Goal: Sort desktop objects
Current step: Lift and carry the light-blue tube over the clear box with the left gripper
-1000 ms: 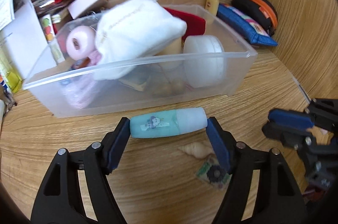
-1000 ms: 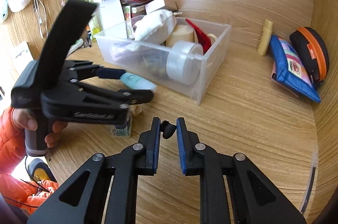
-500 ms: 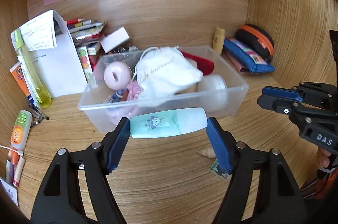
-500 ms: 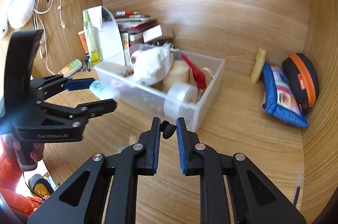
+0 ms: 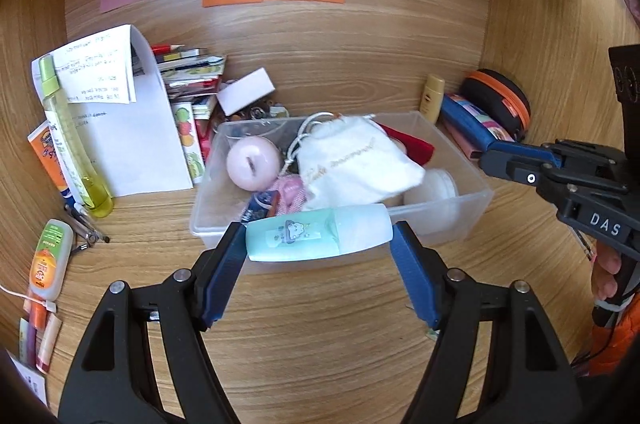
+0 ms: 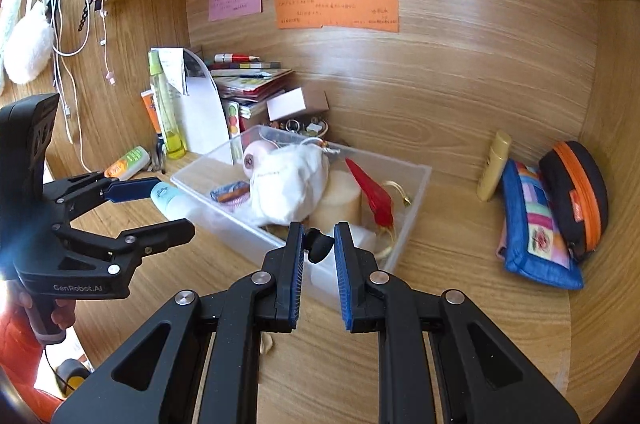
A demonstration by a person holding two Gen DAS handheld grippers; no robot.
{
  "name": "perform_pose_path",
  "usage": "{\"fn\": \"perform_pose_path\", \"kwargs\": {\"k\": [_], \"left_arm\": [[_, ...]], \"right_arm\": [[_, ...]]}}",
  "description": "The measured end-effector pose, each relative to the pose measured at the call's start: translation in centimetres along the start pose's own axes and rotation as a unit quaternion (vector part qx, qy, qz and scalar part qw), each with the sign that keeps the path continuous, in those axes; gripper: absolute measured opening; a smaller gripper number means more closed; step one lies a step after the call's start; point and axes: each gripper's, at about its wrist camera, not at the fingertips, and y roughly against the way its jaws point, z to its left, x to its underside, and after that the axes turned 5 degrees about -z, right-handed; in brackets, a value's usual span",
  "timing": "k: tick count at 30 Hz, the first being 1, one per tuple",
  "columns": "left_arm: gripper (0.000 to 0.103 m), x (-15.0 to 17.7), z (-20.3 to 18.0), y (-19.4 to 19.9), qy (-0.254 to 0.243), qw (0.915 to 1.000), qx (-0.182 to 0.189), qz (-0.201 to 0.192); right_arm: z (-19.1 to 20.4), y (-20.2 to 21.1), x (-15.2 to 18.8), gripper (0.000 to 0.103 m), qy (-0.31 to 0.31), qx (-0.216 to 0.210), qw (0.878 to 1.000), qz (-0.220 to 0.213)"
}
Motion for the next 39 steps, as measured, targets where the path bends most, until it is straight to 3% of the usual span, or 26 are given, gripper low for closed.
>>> {"fn": "perform_pose_path", "kwargs": {"k": [18,39], "left_arm": [[0.073,-0.9,3.7,-4.0,0.031,0.9993,-0.010,0.020],[0.073,-1.0,3.5,-5.7,0.026,0.9989,-0.015,0.035]], "right_arm": [[0.6,-5.9,-1.0,0.014,-0.005,-0.029,0.999,0.035],[-0.2,-7.1,-0.3,0.016,-0.017,-0.032,0.998,0.047]]}}
